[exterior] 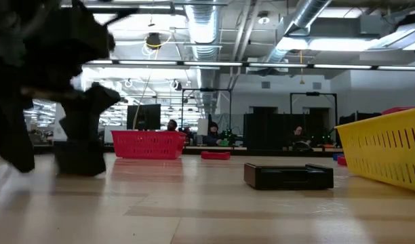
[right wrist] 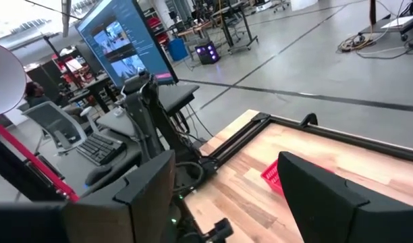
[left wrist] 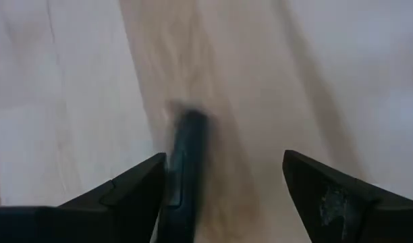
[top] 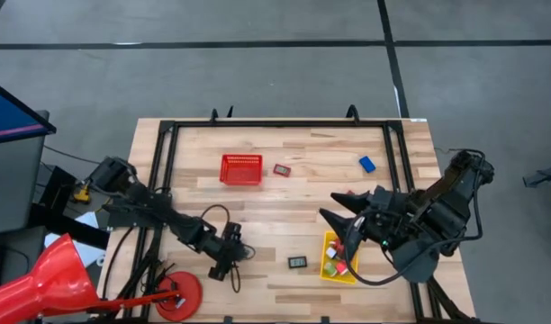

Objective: Pick & Place Office items
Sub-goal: Put the left black digital clock in the red basket

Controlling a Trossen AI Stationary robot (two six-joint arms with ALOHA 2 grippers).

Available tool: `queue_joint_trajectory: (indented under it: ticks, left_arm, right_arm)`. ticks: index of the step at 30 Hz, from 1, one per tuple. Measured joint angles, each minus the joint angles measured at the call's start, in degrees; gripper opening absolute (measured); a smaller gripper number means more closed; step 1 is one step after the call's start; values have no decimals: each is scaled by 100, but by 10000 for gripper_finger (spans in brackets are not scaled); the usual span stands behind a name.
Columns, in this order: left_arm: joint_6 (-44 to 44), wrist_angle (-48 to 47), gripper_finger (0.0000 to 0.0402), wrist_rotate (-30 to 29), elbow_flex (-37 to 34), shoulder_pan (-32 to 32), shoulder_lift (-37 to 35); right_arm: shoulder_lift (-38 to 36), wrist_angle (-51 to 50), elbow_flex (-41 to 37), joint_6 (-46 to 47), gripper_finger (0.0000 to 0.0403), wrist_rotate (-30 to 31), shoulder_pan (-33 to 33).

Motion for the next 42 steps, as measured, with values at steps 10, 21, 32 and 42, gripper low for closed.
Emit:
queue_joint_trajectory:
  ticks: [10,21,32,42]
  left_arm:
    - [206,195,276,-134,-6,404,120]
    - [-13,425,125,-123,-9,744,120]
    - [-961,1467,49,-626,-6,1540,-163]
    - [-2151,1232,43,-1706,8,3832,-1831]
  right_arm:
    - [0,106,0,0,256,0,2]
    - [0,87,0,0,256,0,3]
    - [2,58,0,-3,256,0,-2]
    - [2,43,0,-2,256,49,-38]
